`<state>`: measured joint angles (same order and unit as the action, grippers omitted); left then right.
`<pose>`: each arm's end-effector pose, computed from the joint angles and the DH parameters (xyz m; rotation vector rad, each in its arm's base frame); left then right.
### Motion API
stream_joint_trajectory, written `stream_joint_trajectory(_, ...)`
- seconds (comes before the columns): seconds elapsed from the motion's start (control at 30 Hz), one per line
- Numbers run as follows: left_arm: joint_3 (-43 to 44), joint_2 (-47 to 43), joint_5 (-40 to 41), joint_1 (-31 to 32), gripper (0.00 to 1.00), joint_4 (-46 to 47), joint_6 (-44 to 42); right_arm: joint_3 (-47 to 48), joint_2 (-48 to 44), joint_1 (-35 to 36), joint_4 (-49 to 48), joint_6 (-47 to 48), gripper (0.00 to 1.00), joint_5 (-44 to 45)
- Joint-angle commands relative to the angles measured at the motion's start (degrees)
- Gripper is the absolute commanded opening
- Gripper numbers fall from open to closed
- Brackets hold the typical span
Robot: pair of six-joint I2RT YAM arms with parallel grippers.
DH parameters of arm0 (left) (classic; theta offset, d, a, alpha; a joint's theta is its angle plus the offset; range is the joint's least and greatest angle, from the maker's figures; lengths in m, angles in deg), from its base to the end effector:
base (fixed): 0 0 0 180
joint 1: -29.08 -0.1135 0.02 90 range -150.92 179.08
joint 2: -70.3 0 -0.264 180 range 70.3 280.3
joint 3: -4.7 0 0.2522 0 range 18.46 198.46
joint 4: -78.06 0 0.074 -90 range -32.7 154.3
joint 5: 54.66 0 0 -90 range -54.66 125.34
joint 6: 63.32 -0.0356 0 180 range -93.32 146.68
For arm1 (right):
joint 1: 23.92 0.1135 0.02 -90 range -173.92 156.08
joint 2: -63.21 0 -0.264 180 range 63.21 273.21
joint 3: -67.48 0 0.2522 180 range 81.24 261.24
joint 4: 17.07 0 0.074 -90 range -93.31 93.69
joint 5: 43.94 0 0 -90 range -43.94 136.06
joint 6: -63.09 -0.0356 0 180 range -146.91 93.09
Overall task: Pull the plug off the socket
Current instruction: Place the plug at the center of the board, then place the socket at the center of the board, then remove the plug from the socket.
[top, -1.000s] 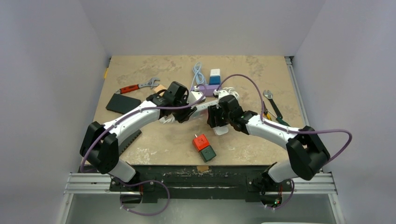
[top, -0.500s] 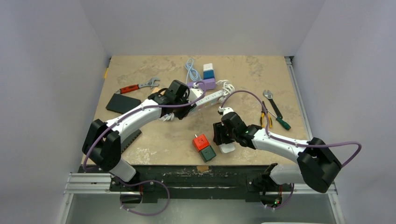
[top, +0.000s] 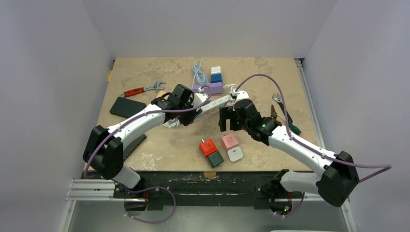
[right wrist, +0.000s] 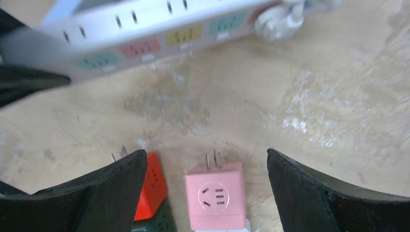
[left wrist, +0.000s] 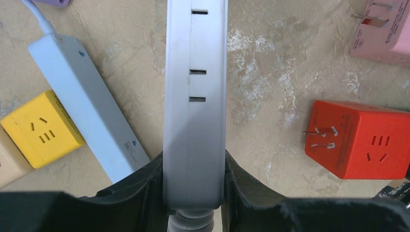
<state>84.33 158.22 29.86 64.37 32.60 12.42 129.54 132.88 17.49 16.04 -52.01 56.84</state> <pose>0.2631 -0.1904 0.2527 1.0933 2.2745 -0.2695 0.2000 0.1675 0.2566 -0.2273 2.2866 0.3963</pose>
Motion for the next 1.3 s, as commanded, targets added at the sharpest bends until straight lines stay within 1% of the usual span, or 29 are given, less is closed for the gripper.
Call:
stream_joint_trajectory(0.0, -2.3, -2.8, -2.2, 0.1, 0.0, 0.5, 0.6, 5.3, -1.2, -2.6, 1.4, 1.8, 0.92, 4.9)
stream_joint_trajectory(0.13, -5.4, -2.1, -2.5, 1.5, 0.0, 2.0, 1.6, 7.6, 1.4, -6.6, 2.3, 1.9, 0.88, 6.0)
stream_joint_trajectory(0.27, -8.5, -0.3, -0.8, 3.1, 0.0, 5.3, 2.3, 6.6, 2.4, -9.1, 0.5, 0.3, 0.86, 6.1)
stream_joint_trajectory(0.4, -5.9, 3.1, 0.4, 3.8, 0.0, 3.2, 2.4, 4.4, 3.7, -10.2, -4.5, -1.3, 0.85, 5.0)
stream_joint_trajectory(0.43, -5.6, 3.4, 0.5, 3.9, 0.05, 3.1, 2.5, 4.3, 4.4, -10.2, -5.6, -1.6, 0.85, 5.2)
stream_joint_trajectory(0.53, -4.9, 4.1, 0.6, 4.0, 0.3, 2.5, 2.7, 5.0, 7.1, -10.3, -8.6, -1.8, 0.85, 5.1)
stream_joint_trajectory(0.6, -4.5, 4.5, 0.6, 4.0, 0.44, 2.2, 2.9, 6.2, 9.5, -10.3, -10.2, -1.8, 0.84, 4.7)
stream_joint_trajectory(0.7, -4.4, 4.4, 0.6, 4.0, 0.47, 2.3, 3.2, 8.6, 13.4, -10.4, -11.4, -1.7, 0.84, 4.8)
stream_joint_trajectory(0.73, -4.2, 4.3, 0.4, 4.0, 0.55, 2.2, 3.3, 9.4, 14.8, -10.4, -11.8, -1.8, 0.84, 5.3)
stream_joint_trajectory(0.77, -3.9, 4.2, 0.0, 4.0, 0.57, 1.9, 3.5, 10.2, 15.9, -10.5, -12.1, -1.8, 0.84, 5.7)
stream_joint_trajectory(0.9, -1.8, 2.6, -1.2, 4.0, 0.6, 0.6, 3.6, 12.2, 20.0, -10.8, -13.7, -2.0, 0.81, 7.1)
stream_joint_trajectory(1.1, 1.6, 2.3, -2.5, 4.0, 0.6, -1.1, 3.7, 12.7, 22.7, -11.4, -16.9, -3.8, 0.73, 7.4)
stream_joint_trajectory(1.17, 2.8, 3.1, -2.9, 4.0, 0.6, -1.2, 3.7, 12.6, 23.1, -11.5, -17.7, -4.3, 0.69, 6.9)
stream_joint_trajectory(1.27, 5.0, 5.7, -3.4, 4.0, 0.6, -1.3, 3.9, 12.4, 23.8, -11.7, -18.1, -4.9, 0.57, 6.3)
